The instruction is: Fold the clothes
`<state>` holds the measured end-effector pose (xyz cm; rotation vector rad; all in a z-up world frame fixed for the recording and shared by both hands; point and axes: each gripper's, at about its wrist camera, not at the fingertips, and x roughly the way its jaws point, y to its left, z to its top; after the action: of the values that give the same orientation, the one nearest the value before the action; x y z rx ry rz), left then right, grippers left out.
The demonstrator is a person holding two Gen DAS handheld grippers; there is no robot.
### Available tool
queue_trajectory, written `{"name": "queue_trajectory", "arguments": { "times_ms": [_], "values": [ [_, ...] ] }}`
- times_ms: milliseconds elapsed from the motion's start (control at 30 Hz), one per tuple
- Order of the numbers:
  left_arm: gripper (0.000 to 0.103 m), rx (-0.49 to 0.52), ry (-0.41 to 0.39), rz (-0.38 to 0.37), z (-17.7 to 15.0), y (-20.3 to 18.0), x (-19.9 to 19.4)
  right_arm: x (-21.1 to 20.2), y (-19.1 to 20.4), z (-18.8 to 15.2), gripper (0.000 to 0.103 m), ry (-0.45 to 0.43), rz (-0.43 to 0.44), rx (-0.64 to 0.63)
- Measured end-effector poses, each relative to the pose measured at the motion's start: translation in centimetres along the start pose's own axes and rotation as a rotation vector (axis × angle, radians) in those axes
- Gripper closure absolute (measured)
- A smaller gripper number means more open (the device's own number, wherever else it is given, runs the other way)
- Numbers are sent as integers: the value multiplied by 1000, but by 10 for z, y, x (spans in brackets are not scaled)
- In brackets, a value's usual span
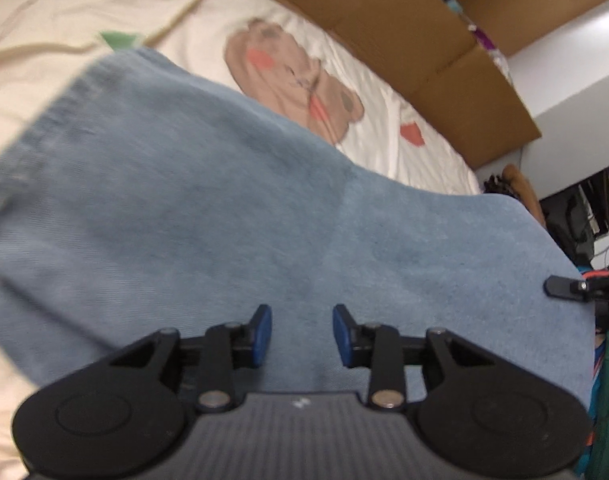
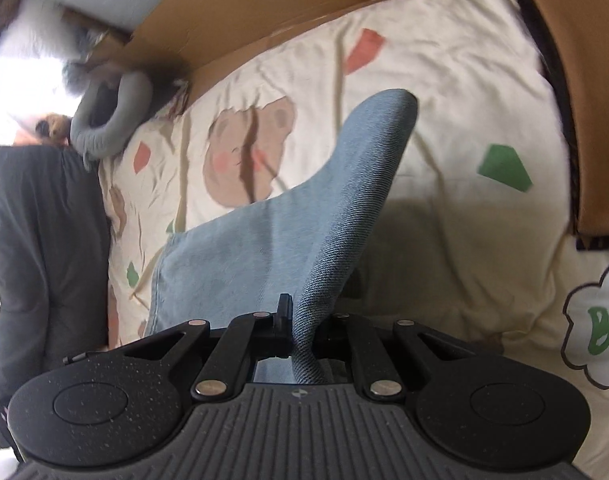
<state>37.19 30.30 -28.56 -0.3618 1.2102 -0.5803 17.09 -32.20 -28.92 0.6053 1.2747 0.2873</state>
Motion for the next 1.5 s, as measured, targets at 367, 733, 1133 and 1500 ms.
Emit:
{"name": "queue_trajectory", "arguments": {
  "times_ms": [367, 733, 1133, 1500],
  "values": [
    [68, -110, -131, -37, -9, 34, -52, 13, 115, 20, 97, 84, -168, -145],
    [69, -207, -216, -58, -22, 62, -89, 45, 194, 20, 97, 107, -229, -198],
    [69, -250, -291, 4, -24, 76, -122, 110, 234, 10, 97, 106, -95, -129],
    [69, -278, -292, 97, -28, 98, -136, 178, 244, -2, 97, 82, -110, -116]
  ]
}}
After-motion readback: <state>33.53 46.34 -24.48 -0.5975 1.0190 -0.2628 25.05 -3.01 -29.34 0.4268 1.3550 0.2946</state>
